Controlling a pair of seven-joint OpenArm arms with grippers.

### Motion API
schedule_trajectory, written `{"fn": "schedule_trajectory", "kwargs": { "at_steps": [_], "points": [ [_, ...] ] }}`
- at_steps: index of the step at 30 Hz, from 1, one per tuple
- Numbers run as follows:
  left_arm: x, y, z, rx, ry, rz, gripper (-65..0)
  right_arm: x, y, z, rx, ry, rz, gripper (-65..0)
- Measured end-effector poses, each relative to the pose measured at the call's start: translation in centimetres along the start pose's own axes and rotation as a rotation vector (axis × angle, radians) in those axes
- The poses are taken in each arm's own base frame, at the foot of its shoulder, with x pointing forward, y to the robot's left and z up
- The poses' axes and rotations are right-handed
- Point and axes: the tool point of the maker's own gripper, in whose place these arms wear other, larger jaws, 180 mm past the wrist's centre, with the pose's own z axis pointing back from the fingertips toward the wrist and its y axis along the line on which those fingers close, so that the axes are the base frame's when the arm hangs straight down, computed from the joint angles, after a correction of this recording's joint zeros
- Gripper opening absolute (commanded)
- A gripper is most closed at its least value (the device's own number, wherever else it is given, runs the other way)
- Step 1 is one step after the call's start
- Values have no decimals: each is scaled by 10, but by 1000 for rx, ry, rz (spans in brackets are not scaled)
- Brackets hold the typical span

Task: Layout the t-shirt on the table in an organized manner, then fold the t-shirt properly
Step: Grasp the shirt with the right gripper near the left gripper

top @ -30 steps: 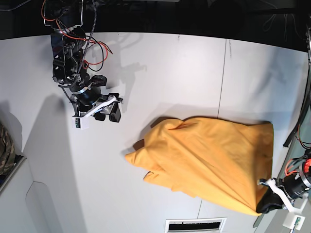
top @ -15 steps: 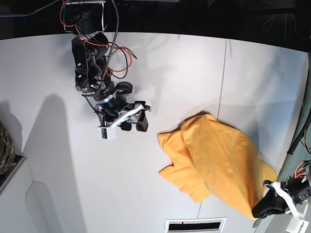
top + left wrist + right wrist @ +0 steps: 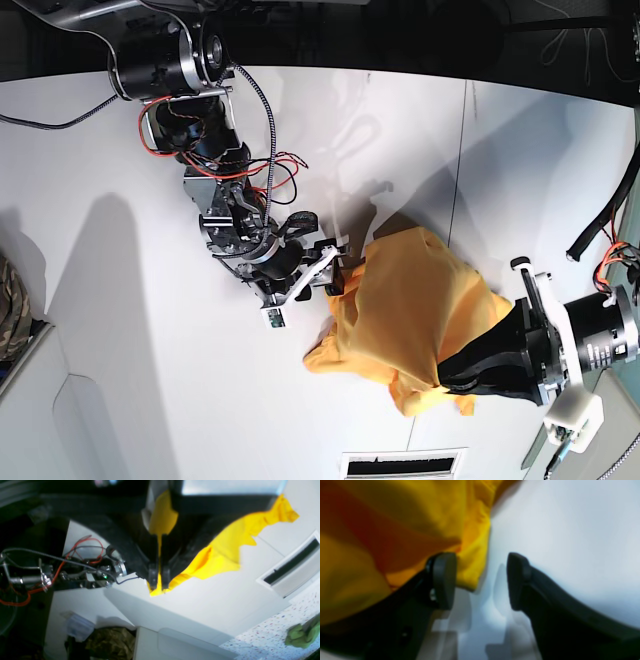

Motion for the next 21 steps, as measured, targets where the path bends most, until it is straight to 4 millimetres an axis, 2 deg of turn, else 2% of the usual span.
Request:
{"fn": "schedule_trajectory", "kwargs": {
  "at_steps": [3,4,6,9,12,16,21],
  "points": [
    [-4,-3,0,-3,5,8,-650,-4,1,0,4,0,-6,-330],
    [-6,-3,0,-3,9,9,-650,-5,2,0,12,2,-15,-351],
    [-5,-3,0,-3,7,8,-650,-8,7,0,45,13,-13,-440],
    [-4,-3,0,-3,-1,9,-650,-16,15,1,87,27,-15,-650],
    [-5,3,0,29,11,-19,-650,-18,17,4,91,-39,-28,-650],
    [-10,19,1,114,41,-86,-650,-26,21,6,109,-23,7,-650],
    [-7,58,12,312,16,-76,-650,-24,25,21,148,-64,44,-650]
  ]
}}
